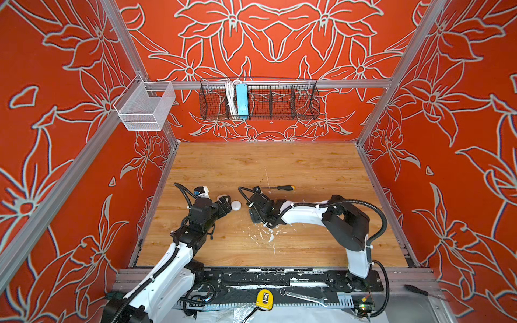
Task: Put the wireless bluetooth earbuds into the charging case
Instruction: 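Close the right gripper on the lilac round case, then lift the lilac case with the right gripper toward the approaching left gripper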
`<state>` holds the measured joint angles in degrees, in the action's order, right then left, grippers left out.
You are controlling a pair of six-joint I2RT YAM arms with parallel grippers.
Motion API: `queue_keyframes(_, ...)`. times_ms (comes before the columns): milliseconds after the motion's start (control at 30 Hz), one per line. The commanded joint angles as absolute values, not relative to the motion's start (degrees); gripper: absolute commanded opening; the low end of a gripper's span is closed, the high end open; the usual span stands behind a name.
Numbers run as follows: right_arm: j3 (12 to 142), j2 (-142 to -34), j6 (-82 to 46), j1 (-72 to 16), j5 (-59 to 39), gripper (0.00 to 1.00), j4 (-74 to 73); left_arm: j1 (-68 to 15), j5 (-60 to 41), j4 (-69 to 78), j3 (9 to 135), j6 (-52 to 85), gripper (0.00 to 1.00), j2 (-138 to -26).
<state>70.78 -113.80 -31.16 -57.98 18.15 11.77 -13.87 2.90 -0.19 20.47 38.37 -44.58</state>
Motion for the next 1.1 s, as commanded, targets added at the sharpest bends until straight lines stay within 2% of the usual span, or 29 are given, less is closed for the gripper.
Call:
queue_keyframes(0,72.42,-116.17,-35.21,-58.75,20.36,0.77,14.69,-13.65,3.27,-0.5,20.88,38.32,0.85,-44.03)
queue_keyframes(233,71.65,-116.02,-36.23,-59.24,20.63,0.57,14.6,-13.64,2.24,0.39,20.57,37.89,0.85,-43.95)
queue_keyframes(433,69.29,-113.97,-36.16,-59.5,21.16,0.53,13.46,-13.64,0.66,0.5,20.84,38.63,0.85,-44.36)
queue_keyframes(533,66.64,-111.41,-33.68,-59.59,19.95,0.48,9.7,-13.63,-3.9,2.64,20.93,37.28,0.84,-45.2)
queue_keyframes(667,61.43,-103.24,-22.36,-59.59,19.16,0.44,3.04,-13.68,-14.82,9.54,20.07,34.68,0.82,-47.19)
queue_keyframes(700,60.25,-101.0,-18.79,-59.59,18.91,0.4,1.87,-13.66,-17.37,11.4,19.91,34.24,0.8,-47.64)
queue_keyframes(867,50.39,-87.2,0.88,-59.59,13.19,0.34,-9.77,-13.71,-32.44,23.08,18.27,32.48,0.71,-47.63)
queue_keyframes(967,45.87,-80.05,10.53,-59.63,7.09,0.32,-14.09,-13.95,-38.23,29.68,16.11,32.62,0.67,-45.0)
queue_keyframes(1067,42.38,-74.64,16.21,-59.63,5.5,0.33,-18.59,-14.56,-39.66,32.86,13.99,31.91,0.65,-40.85)
